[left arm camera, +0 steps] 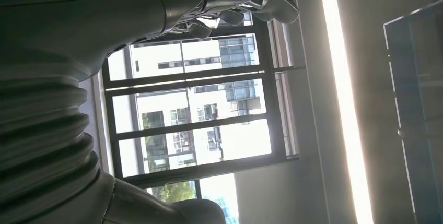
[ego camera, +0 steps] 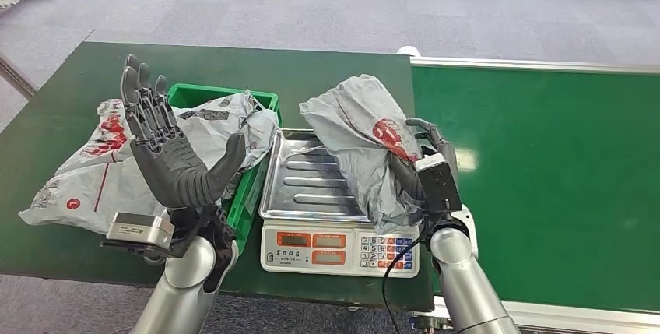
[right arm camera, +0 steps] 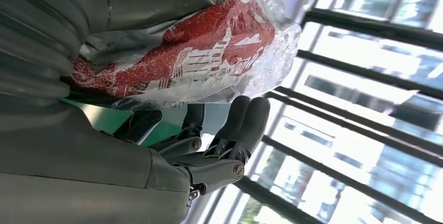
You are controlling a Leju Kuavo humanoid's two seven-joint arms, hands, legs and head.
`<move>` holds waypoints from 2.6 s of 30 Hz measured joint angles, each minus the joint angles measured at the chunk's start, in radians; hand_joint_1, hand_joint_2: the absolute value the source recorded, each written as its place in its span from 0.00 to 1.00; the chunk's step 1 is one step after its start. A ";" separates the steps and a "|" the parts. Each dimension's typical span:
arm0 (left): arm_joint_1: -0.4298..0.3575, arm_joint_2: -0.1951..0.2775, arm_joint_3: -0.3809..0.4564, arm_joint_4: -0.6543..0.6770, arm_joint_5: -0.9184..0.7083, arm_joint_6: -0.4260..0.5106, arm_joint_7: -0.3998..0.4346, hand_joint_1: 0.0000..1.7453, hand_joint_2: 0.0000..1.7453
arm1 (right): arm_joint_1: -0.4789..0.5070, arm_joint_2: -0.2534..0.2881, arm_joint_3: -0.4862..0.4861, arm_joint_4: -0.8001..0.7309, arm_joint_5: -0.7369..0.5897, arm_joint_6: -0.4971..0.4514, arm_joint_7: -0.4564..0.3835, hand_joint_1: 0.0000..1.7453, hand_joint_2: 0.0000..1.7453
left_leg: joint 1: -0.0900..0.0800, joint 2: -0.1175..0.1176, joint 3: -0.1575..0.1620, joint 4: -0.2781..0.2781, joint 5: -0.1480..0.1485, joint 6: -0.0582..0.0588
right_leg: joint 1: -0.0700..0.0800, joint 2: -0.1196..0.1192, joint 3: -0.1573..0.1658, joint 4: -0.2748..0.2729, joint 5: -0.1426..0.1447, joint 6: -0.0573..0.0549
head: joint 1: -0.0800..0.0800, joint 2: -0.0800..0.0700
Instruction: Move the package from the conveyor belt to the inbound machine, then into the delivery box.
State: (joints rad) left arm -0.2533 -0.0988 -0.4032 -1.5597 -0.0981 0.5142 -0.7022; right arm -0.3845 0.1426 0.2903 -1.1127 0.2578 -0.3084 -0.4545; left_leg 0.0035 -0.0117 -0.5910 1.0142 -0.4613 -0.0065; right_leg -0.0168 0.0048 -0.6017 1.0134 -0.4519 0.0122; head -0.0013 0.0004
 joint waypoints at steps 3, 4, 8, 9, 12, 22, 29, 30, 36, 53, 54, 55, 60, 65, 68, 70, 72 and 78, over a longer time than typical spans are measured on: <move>0.000 0.000 0.000 -0.003 0.018 -0.031 0.000 0.00 1.00 | -0.023 0.002 -0.004 0.075 0.020 0.043 0.097 1.00 1.00 | 0.000 0.000 0.000 0.000 0.000 0.000 | 0.000 0.000 0.000 0.000 0.000 0.000 | 0.000 0.000; 0.001 0.000 0.000 -0.005 0.025 -0.041 0.000 0.00 1.00 | -0.029 0.002 -0.005 0.097 0.024 0.062 0.123 1.00 1.00 | 0.000 0.000 0.000 0.000 0.000 0.000 | 0.000 0.000 -0.001 0.000 0.000 0.000 | 0.000 0.000; 0.002 -0.001 0.003 -0.012 0.033 -0.060 0.000 0.00 1.00 | -0.043 0.003 -0.005 0.153 0.038 0.079 0.149 1.00 1.00 | 0.000 0.000 -0.001 0.000 0.000 0.000 | 0.000 0.000 -0.001 0.000 0.000 0.000 | 0.000 0.000; 0.003 -0.002 0.007 -0.014 0.033 -0.071 0.000 0.00 1.00 | -0.048 0.003 -0.005 0.165 0.049 0.078 0.152 1.00 1.00 | 0.000 0.000 -0.001 0.000 0.000 0.000 | 0.000 0.000 -0.001 0.000 0.000 0.000 | 0.000 0.000; 0.003 -0.008 0.026 -0.019 0.031 -0.108 0.000 0.00 1.00 | -0.067 0.003 -0.006 0.204 0.082 0.118 0.152 1.00 1.00 | 0.000 0.000 -0.001 0.000 0.000 0.000 | 0.000 0.000 -0.001 0.000 0.000 0.000 | 0.000 0.000; -0.016 -0.020 0.049 -0.018 0.015 -0.154 0.000 0.00 1.00 | -0.108 0.014 -0.004 0.293 0.011 0.477 0.029 0.00 1.00 | 0.000 0.000 -0.001 0.000 0.000 0.000 | 0.000 0.001 -0.001 0.000 0.000 0.000 | 0.000 0.000; -0.016 -0.020 0.051 -0.016 0.011 -0.156 0.000 0.00 1.00 | -0.108 0.014 -0.004 0.293 0.004 0.494 -0.009 0.00 1.00 | 0.000 0.000 -0.001 0.000 0.000 0.000 | 0.000 0.001 -0.001 0.000 0.000 0.000 | 0.000 0.000; -0.016 -0.020 0.051 -0.016 0.011 -0.156 0.000 0.00 1.00 | -0.106 0.014 -0.004 0.289 0.007 0.491 -0.012 0.00 1.00 | 0.000 0.000 -0.001 0.000 0.000 0.000 | 0.000 0.001 -0.001 0.000 0.000 0.000 | 0.000 0.000; -0.013 -0.018 0.052 -0.016 0.003 -0.155 0.000 0.00 1.00 | -0.052 0.008 -0.004 0.156 0.048 0.419 0.030 0.00 1.00 | 0.000 0.000 -0.001 0.000 0.000 0.000 | 0.000 0.001 -0.002 0.000 0.000 0.000 | 0.000 0.000; 0.007 -0.003 0.058 -0.016 0.009 -0.201 0.000 0.00 1.00 | 0.241 -0.094 -0.136 -0.289 0.213 -0.124 -0.110 0.00 1.00 | -0.001 0.000 -0.001 0.001 -0.002 0.001 | -0.001 0.000 -0.002 -0.001 -0.001 0.001 | 0.000 0.000; 0.007 -0.003 0.058 -0.015 0.012 -0.209 0.000 0.00 1.00 | 0.255 -0.095 -0.157 -0.307 0.173 -0.131 -0.136 0.00 1.00 | -0.001 0.000 -0.001 0.001 -0.002 0.001 | -0.001 0.000 -0.002 -0.001 -0.001 0.001 | 0.000 0.000; 0.007 -0.003 0.059 -0.015 0.014 -0.217 0.000 0.00 1.00 | 0.267 -0.095 -0.178 -0.325 0.137 -0.136 -0.161 0.00 1.00 | -0.001 0.000 -0.001 0.001 -0.002 0.001 | -0.001 0.000 -0.002 -0.001 -0.001 0.001 | 0.000 0.000; 0.007 -0.004 0.059 -0.014 0.015 -0.226 0.000 0.00 1.00 | 0.304 -0.096 -0.241 -0.375 0.098 -0.142 -0.192 0.00 1.00 | -0.001 0.002 -0.001 0.001 -0.002 0.001 | -0.001 0.002 -0.002 -0.001 -0.001 0.001 | 0.000 0.000; 0.007 -0.006 0.059 -0.011 0.020 -0.241 0.000 0.00 1.00 | 0.315 -0.096 -0.270 -0.392 0.106 -0.199 -0.227 0.00 1.00 | -0.001 0.002 -0.001 0.001 -0.002 0.001 | -0.001 0.001 -0.002 -0.001 -0.001 0.001 | 0.000 0.000; 0.006 -0.009 0.059 -0.005 0.028 -0.260 0.000 0.00 1.00 | 0.314 -0.096 -0.301 -0.388 0.065 -0.242 -0.240 0.00 1.00 | -0.001 0.002 -0.001 0.001 -0.002 0.001 | -0.001 0.001 -0.002 -0.001 -0.001 0.001 | 0.000 0.000; 0.004 -0.013 0.059 0.004 0.031 -0.274 0.000 0.00 1.00 | 0.306 -0.096 -0.329 -0.364 0.024 -0.289 -0.241 0.00 1.00 | -0.001 0.002 -0.001 0.001 -0.002 0.001 | -0.001 0.001 -0.002 -0.001 -0.001 0.001 | 0.000 0.000; 0.002 -0.018 0.060 0.016 0.029 -0.285 0.000 0.00 1.00 | 0.291 -0.096 -0.357 -0.323 0.007 -0.352 -0.241 0.00 1.00 | -0.001 0.002 -0.001 0.001 -0.002 0.001 | -0.001 0.001 -0.001 -0.001 -0.001 0.001 | 0.000 0.000; -0.018 -0.036 0.059 0.105 -0.011 -0.368 0.000 0.00 1.00 | 0.251 -0.098 -0.391 -0.196 -0.036 -0.387 -0.242 0.00 1.00 | -0.001 0.002 -0.001 0.001 -0.002 0.001 | -0.001 0.001 -0.001 -0.001 0.000 0.001 | 0.000 0.000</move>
State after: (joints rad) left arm -0.2714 -0.1352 -0.3445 -1.4547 -0.1096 0.1458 -0.7017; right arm -0.1334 0.0443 -0.1003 -1.3087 0.2214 -0.6950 -0.6969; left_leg 0.0027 -0.0100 -0.5917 1.0152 -0.4632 -0.0057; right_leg -0.0176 0.0060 -0.6032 1.0127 -0.4524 0.0131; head -0.0013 0.0004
